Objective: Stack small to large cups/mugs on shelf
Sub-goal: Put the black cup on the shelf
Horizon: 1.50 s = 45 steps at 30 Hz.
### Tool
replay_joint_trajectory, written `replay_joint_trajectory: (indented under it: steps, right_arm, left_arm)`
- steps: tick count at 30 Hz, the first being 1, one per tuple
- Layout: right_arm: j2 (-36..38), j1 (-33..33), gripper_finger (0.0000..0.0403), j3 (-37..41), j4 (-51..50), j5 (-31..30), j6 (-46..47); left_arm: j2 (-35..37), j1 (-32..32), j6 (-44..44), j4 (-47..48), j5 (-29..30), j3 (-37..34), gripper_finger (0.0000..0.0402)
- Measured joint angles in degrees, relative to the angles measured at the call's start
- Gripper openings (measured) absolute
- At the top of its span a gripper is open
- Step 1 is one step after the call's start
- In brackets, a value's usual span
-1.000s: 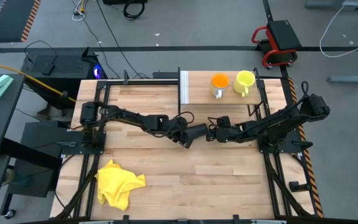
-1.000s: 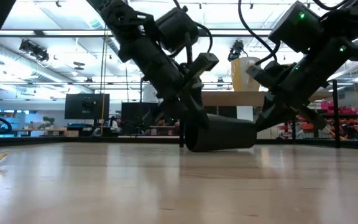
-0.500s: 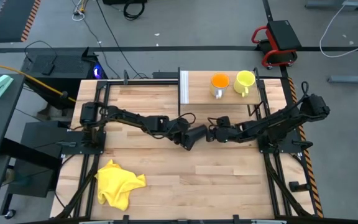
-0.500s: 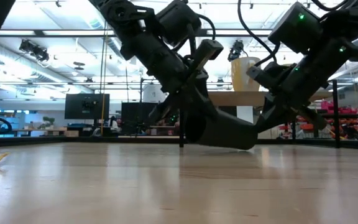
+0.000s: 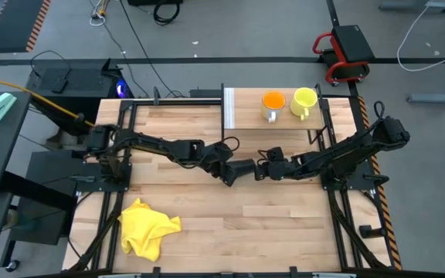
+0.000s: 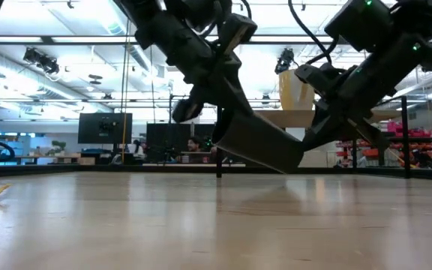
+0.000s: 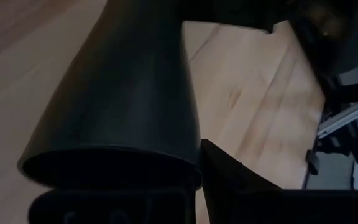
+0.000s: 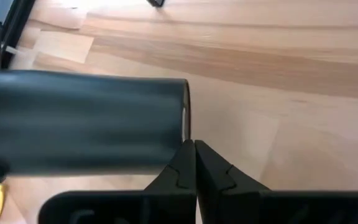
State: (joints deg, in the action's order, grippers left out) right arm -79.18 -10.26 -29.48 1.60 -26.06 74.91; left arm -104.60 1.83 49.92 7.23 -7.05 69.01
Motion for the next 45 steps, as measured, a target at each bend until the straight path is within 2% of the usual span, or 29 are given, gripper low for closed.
replay_joint_trajectory:
  steps: [4,9,12,21,24,30,35,39,45]
  right_arm:
    - [-1.39,0.0,0.0,-1.83,-0.57,0.51,-0.11]
    - [-7.65,-0.17,0.0,-5.33,0.16,2.44,-2.09]
    - [-8.99,-0.8,0.0,-5.5,0.75,2.76,-1.57]
    - [-5.07,-4.0,0.0,-5.4,0.99,2.41,-1.61]
    - [-2.88,-6.08,0.0,-6.0,4.88,0.24,-2.49]
    - [-1.02,-6.8,0.0,-6.85,1.28,-3.03,-3.57]
    - [-1.62,-5.44,0.0,-6.89,0.74,-4.01,-4.1]
    - [-2.42,-3.0,0.0,-6.85,0.31,-4.08,-4.59]
    - [-4.41,-0.6,0.0,-6.78,3.5,-1.64,-6.5]
  left_arm:
    - [0.83,-0.12,-0.29,2.22,0.09,0.06,0.0021]
    - [2.46,-0.26,-0.88,5.3,0.49,0.04,0.0016]
    - [3.0,-0.15,-1.31,7.12,1.27,0.04,0.0015]
    - [5.48,-0.9,-2.18,12.1,2.92,1.64,0.0014]
    - [5.47,-0.57,-3.59,14.65,5.63,3.29,0.0012]
    - [5.49,0.11,-5.45,18.33,4.94,5.74,0.0018]
    - [5.41,0.13,-5.67,20.02,4.68,5.82,0.001]
    - [5.42,-0.21,-5.61,21.82,4.52,5.81,0.0019]
    - [5.43,-1.03,-5.65,23.41,3.51,5.81,0.0013]
